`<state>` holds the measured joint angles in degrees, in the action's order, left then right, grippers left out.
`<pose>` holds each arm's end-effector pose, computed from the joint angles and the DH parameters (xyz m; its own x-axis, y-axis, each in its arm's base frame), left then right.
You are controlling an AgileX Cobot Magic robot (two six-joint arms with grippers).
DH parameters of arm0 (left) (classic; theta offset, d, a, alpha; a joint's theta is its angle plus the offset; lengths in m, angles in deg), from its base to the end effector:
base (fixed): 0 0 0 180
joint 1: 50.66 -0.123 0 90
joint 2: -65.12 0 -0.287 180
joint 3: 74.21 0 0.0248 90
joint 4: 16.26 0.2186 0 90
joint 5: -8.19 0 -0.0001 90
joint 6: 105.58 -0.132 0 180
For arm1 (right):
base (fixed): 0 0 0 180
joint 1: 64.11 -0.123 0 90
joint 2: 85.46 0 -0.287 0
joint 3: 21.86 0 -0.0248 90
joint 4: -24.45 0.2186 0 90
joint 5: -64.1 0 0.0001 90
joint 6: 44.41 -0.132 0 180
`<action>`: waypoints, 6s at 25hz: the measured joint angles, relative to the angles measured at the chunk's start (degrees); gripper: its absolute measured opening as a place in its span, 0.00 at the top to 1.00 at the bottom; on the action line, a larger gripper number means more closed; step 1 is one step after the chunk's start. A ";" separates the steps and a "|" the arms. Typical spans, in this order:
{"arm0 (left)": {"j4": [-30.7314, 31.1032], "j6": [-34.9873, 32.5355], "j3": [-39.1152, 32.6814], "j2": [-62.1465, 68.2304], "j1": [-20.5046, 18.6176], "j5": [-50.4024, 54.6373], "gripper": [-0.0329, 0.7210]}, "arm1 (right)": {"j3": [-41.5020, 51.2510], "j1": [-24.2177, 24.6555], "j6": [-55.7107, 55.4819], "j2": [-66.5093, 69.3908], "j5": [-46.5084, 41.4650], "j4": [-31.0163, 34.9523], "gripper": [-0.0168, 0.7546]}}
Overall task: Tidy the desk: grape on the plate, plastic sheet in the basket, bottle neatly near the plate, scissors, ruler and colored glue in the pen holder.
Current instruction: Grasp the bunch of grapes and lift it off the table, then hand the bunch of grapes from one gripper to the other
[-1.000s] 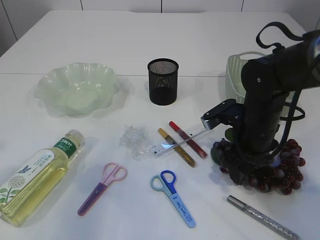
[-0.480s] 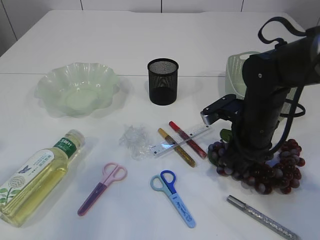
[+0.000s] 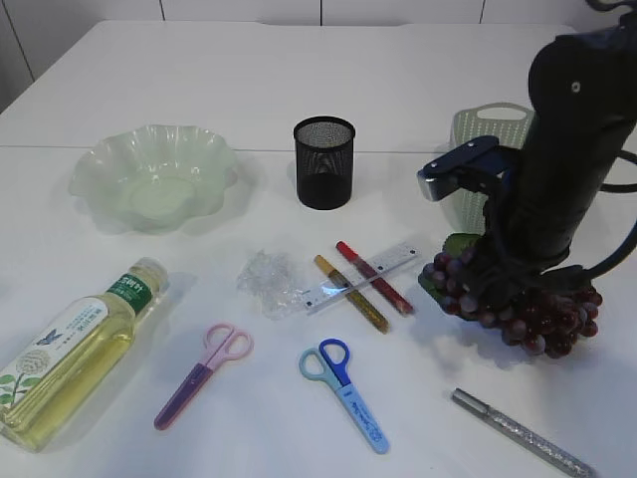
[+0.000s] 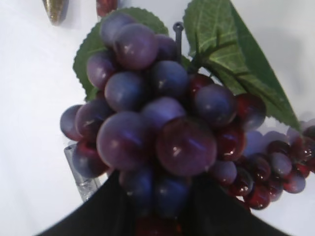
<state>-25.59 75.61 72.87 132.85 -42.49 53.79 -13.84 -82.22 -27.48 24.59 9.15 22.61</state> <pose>0.1801 -0.0413 0.2640 -0.8396 -0.0147 -0.5430 0.0932 0.9809 -0.1706 0.3042 0.0958 0.1806 -0.8023 -0.5872 -0.1078 -0.5840 0.8094 -0.0624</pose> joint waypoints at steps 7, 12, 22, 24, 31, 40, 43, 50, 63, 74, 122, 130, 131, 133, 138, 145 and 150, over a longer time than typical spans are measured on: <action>0.00 0.00 0.00 0.00 0.00 0.11 0.38 | 0.25 0.00 0.51 -9.01 -2.17 5.73 0.71; 0.00 0.00 0.00 0.00 0.00 0.68 0.38 | 0.25 0.00 3.21 -17.25 -3.04 14.06 0.71; -0.24 0.00 0.00 0.00 0.03 1.36 0.38 | -6.37 0.00 4.68 -27.31 -4.44 29.51 0.71; -0.60 0.00 0.00 0.00 0.38 1.36 0.38 | -8.77 0.00 6.16 -27.31 -4.44 35.77 0.71; -3.80 -2.04 0.00 0.00 4.04 -3.13 0.38 | -14.05 -0.13 8.88 -27.31 -4.44 48.95 0.72; -23.04 -25.66 0.00 0.04 10.60 -12.64 0.38 | -14.65 -0.13 9.82 -27.31 -4.44 53.41 0.72; -35.47 -38.36 0.00 0.04 12.83 -16.55 0.38 | -14.65 -0.13 10.44 -27.31 -4.44 53.98 0.72; -68.62 -71.22 0.00 1.92 16.97 -17.70 0.38 | -14.65 -0.13 12.15 -27.31 -4.44 54.97 0.72; -91.88 -95.66 4.85 13.22 19.72 -5.13 0.09 | -14.65 -0.13 14.20 -27.31 -4.44 57.77 0.72; -92.28 -96.29 11.89 21.56 22.23 -3.59 0.09 | -14.65 -0.13 14.67 -27.31 -4.44 58.34 0.72; -91.98 -98.56 18.39 28.37 21.18 -3.74 0.75 | -14.92 -0.13 19.60 -27.31 -3.18 57.94 0.24; -91.86 -98.56 18.39 27.40 16.02 -3.10 0.77 | -14.92 -0.13 19.60 -27.31 -1.46 51.02 0.22; -91.86 -98.56 18.39 27.29 15.36 -2.95 0.77 | -14.92 -0.13 19.60 -27.31 -1.46 49.95 0.22; -91.86 -98.56 18.39 27.19 13.83 -2.96 0.77 | -14.96 -0.13 18.02 -27.31 -1.46 46.79 0.22; -91.86 -98.56 18.39 27.19 10.40 -2.96 0.77 | -14.96 -0.13 6.73 -27.31 -1.89 31.92 0.22; -91.86 -98.56 18.39 27.19 6.32 -3.43 0.77 | -13.63 -0.13 -8.28 -26.52 -9.63 9.70 0.29; -91.86 -98.56 18.39 27.19 4.56 -10.38 0.77 | -8.40 -0.13 -11.05 -26.18 -10.59 4.04 0.30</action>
<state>-117.46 -22.95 91.26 160.04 -37.92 43.41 -22.25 -82.35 -38.52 -1.60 -1.44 26.65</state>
